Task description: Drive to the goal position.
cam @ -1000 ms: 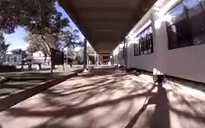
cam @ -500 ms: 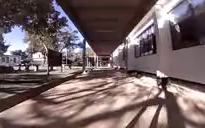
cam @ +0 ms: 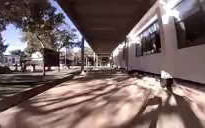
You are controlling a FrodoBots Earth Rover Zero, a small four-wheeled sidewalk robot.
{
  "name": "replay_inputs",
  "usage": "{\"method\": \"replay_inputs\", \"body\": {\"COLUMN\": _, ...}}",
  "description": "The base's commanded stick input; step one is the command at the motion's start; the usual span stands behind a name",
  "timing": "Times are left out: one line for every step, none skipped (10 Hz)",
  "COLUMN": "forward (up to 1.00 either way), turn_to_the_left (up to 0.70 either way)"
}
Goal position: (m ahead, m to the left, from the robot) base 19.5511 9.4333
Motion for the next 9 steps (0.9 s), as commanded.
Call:
{"method": "replay_inputs", "body": {"forward": 0.70, "turn_to_the_left": 0.00}}
{"method": "replay_inputs", "body": {"forward": 0.70, "turn_to_the_left": 0.00}}
{"method": "replay_inputs", "body": {"forward": 0.70, "turn_to_the_left": 0.00}}
{"method": "replay_inputs", "body": {"forward": 0.70, "turn_to_the_left": 0.00}}
{"method": "replay_inputs", "body": {"forward": 0.70, "turn_to_the_left": 0.00}}
{"method": "replay_inputs", "body": {"forward": 0.70, "turn_to_the_left": 0.00}}
{"method": "replay_inputs", "body": {"forward": 0.70, "turn_to_the_left": 0.00}}
{"method": "replay_inputs", "body": {"forward": 0.70, "turn_to_the_left": 0.00}}
{"method": "replay_inputs", "body": {"forward": 0.70, "turn_to_the_left": 0.00}}
